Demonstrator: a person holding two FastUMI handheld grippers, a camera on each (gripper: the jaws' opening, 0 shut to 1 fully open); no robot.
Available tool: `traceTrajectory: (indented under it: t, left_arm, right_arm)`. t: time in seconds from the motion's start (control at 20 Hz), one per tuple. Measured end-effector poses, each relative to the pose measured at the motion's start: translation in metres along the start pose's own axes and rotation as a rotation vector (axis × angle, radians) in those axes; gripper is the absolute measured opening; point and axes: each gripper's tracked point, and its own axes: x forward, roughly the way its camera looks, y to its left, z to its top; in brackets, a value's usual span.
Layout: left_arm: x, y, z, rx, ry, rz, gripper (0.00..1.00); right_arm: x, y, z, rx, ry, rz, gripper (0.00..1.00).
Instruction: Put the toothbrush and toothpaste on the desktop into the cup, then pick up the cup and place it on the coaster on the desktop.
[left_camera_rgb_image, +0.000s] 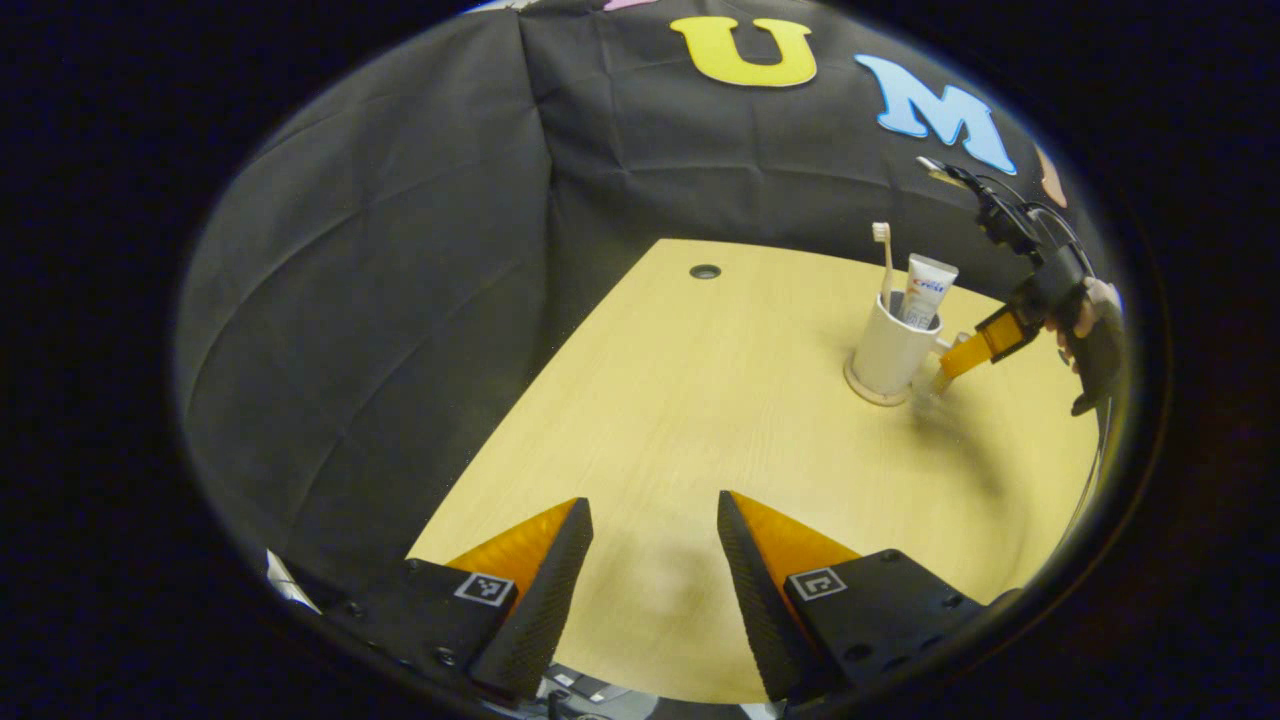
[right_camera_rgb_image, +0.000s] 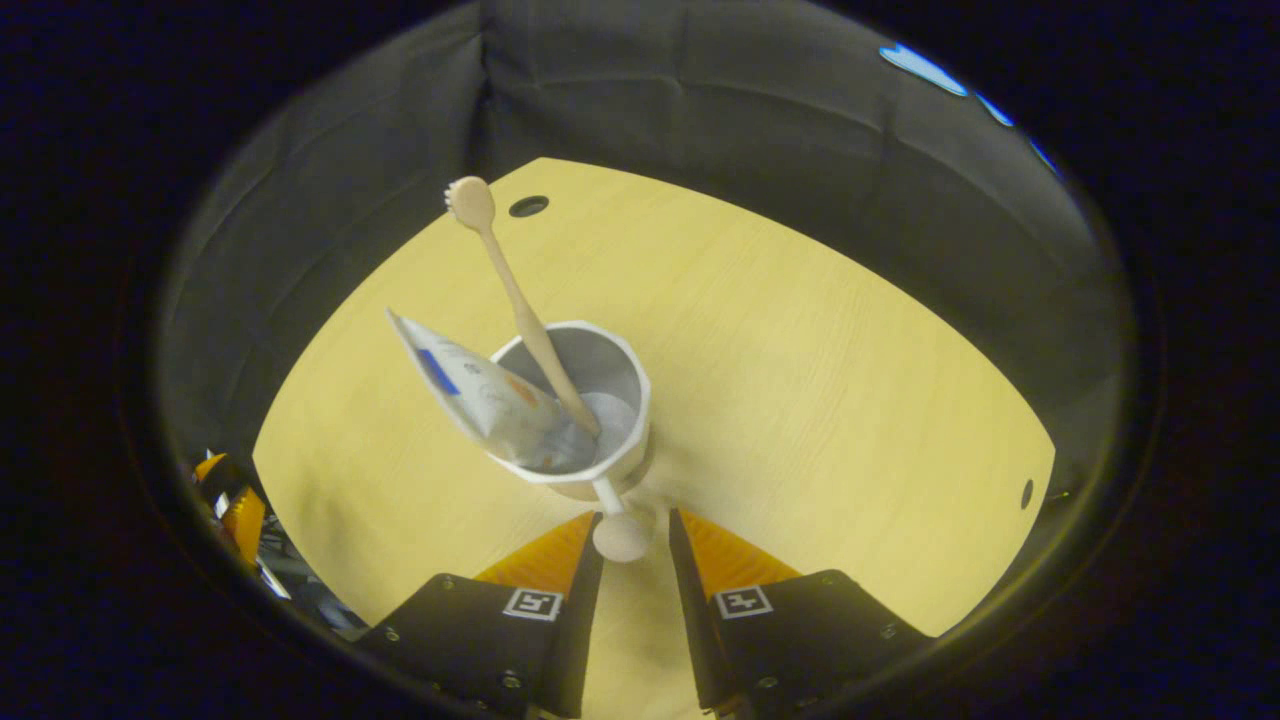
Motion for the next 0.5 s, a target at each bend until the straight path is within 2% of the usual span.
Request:
traceTrajectory:
  t: [0.3, 0.5]
  left_arm:
    - [-0.002, -0.044, 0.050, 0.072, -0.100, -0.086, 0.84]
    - [-0.018, -0.083, 0.098, 0.105, -0.198, -0.157, 0.84]
  right_arm:
    - [-0.047, -0.009, -0.031, 0.175, -0.096, -0.016, 0.40]
    - [-0.095, -0.029, -0.041, 0.255, -0.215, -0.078, 0.40]
